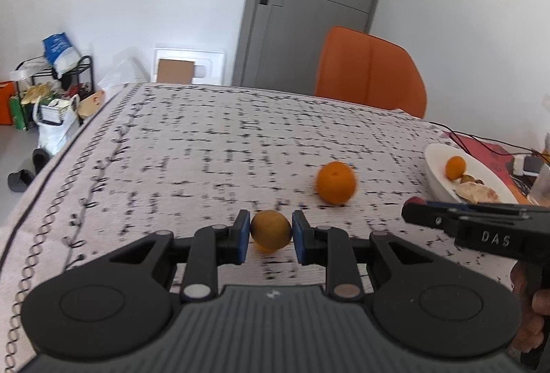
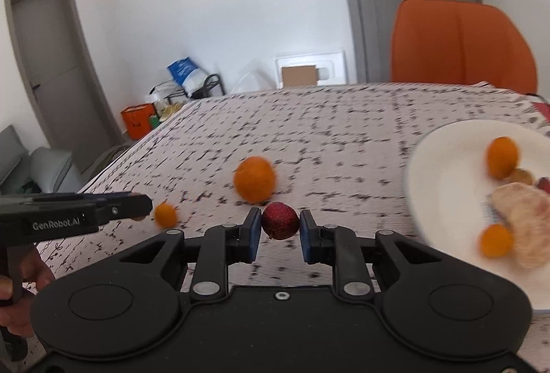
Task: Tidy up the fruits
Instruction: 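Carry the yellow-green fruit and plum into the white bowl and release both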
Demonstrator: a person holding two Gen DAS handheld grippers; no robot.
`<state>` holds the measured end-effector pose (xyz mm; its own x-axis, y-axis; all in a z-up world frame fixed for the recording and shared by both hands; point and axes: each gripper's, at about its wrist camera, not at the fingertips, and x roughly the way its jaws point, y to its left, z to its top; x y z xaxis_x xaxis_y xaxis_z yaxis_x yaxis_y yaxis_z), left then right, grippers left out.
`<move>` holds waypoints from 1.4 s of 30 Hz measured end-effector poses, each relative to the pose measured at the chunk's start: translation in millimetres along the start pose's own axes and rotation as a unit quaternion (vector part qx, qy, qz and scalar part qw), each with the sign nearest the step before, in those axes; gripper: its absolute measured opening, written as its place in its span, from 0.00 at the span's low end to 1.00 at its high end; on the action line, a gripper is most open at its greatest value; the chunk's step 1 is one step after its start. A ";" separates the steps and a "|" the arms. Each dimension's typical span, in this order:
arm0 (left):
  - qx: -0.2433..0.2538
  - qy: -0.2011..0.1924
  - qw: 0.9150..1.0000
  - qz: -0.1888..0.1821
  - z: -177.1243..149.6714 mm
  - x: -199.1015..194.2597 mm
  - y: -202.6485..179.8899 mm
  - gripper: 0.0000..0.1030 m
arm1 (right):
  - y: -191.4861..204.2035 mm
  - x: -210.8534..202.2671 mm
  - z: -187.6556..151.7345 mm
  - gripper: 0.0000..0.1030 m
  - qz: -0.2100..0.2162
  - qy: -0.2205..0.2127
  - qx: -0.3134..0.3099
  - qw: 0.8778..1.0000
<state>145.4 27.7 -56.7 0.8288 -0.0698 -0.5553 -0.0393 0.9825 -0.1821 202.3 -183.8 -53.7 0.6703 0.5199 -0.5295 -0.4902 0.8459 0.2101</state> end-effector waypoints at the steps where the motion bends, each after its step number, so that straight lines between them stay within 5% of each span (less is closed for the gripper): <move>1: 0.003 0.001 1.000 -0.003 0.3 1.6 -3.7 0.24 | -3.5 -3.6 1.0 0.21 -0.004 -0.004 0.002 1.000; 19: 0.059 0.004 0.997 -0.053 12.2 22.0 -68.7 0.24 | -65.2 -45.8 -0.8 0.22 -0.069 -0.048 0.052 0.995; 25: 0.076 0.002 0.995 -0.063 17.3 26.1 -86.5 0.24 | -74.9 -53.4 -4.7 0.44 -0.055 -0.051 0.059 0.995; 42: 0.122 0.000 0.987 -0.109 24.6 43.2 -146.1 0.24 | -115.8 -97.0 -21.2 0.44 -0.104 -0.072 0.093 0.988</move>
<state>200.6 -114.6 -34.0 0.8023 -0.2841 -0.5250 0.2754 0.9565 -0.0968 182.2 -334.6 -44.1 0.8250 0.3324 -0.4571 -0.2312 0.9365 0.2637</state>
